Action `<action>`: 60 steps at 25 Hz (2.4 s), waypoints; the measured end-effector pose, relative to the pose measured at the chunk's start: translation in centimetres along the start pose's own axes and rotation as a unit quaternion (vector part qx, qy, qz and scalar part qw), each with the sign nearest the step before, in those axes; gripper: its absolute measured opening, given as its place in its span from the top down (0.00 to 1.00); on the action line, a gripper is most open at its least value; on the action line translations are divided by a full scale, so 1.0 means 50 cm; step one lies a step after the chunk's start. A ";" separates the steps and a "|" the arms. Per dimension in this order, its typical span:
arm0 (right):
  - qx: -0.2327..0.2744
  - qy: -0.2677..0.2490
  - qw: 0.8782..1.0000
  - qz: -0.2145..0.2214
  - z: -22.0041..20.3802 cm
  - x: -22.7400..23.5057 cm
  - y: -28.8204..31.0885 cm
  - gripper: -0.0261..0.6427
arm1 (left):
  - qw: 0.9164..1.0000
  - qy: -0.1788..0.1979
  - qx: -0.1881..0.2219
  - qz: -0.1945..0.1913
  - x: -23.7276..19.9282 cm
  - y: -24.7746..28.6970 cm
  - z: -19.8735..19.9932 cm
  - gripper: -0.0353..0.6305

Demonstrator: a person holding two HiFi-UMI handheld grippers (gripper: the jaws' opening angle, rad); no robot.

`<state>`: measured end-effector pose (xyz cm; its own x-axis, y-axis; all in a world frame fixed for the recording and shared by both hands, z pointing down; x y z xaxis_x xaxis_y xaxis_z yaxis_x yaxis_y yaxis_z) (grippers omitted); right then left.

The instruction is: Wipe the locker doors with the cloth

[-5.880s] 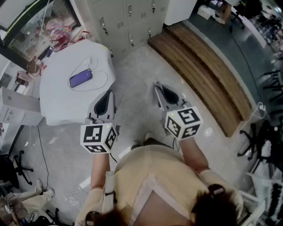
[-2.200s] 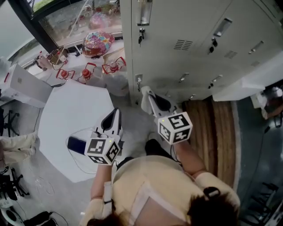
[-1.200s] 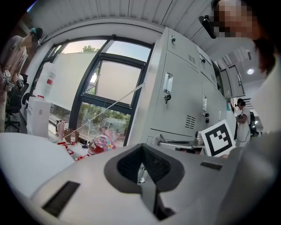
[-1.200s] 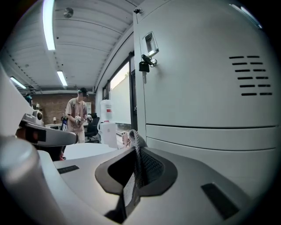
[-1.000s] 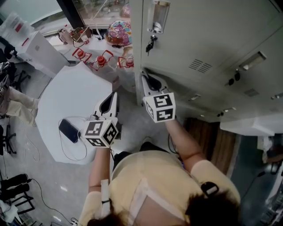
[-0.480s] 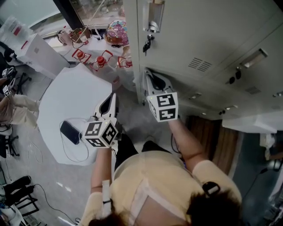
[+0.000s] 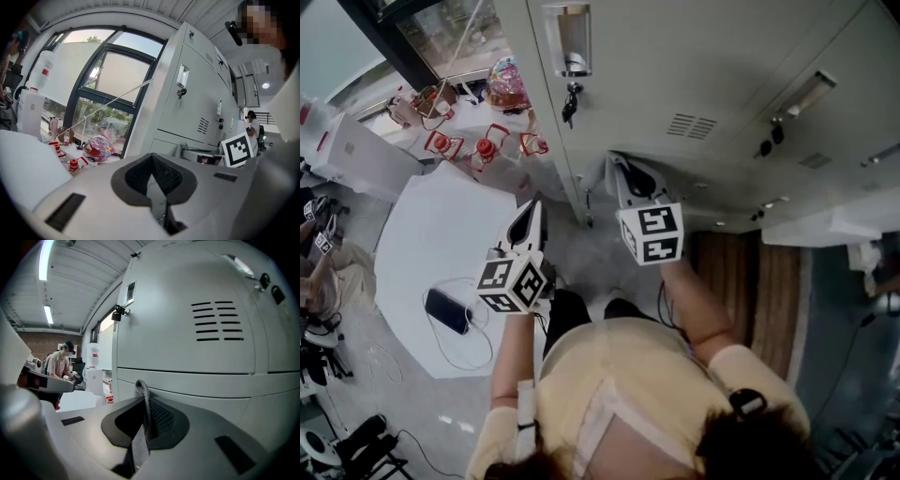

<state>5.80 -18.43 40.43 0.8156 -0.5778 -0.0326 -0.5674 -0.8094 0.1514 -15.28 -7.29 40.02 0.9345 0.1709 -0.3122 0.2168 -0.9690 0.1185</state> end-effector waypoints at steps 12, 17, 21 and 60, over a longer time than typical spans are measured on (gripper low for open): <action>-0.005 0.005 0.997 -0.077 -0.017 0.109 -0.075 0.94 | 0.997 -0.001 -0.013 -0.080 0.083 0.095 -0.021 0.94; -0.015 0.006 0.994 -0.106 -0.027 0.149 -0.103 0.94 | 0.996 -0.001 -0.024 -0.091 0.112 0.122 -0.031 0.94; -0.017 0.009 0.992 -0.126 -0.033 0.173 -0.121 0.94 | 0.994 -0.003 -0.035 -0.101 0.125 0.139 -0.042 0.94; -0.041 0.025 0.995 0.090 -0.065 -0.097 0.012 0.94 | 0.999 -0.023 -0.013 0.019 -0.044 -0.012 -0.069 0.94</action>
<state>1.86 -15.78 43.91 0.7073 -0.7051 0.0506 -0.6951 -0.6808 0.2310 -16.47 -6.46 43.86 0.9288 0.1245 -0.3491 0.1887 -0.9695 0.1562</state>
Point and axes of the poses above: the fingertips, and each gripper's own axes: y forward along the fingers, x to its right, z out of its top, the point moved 8 cm from there along -y, backward along the fingers, and after that the axes turned 8 degrees about x, right-handed, at the moved point
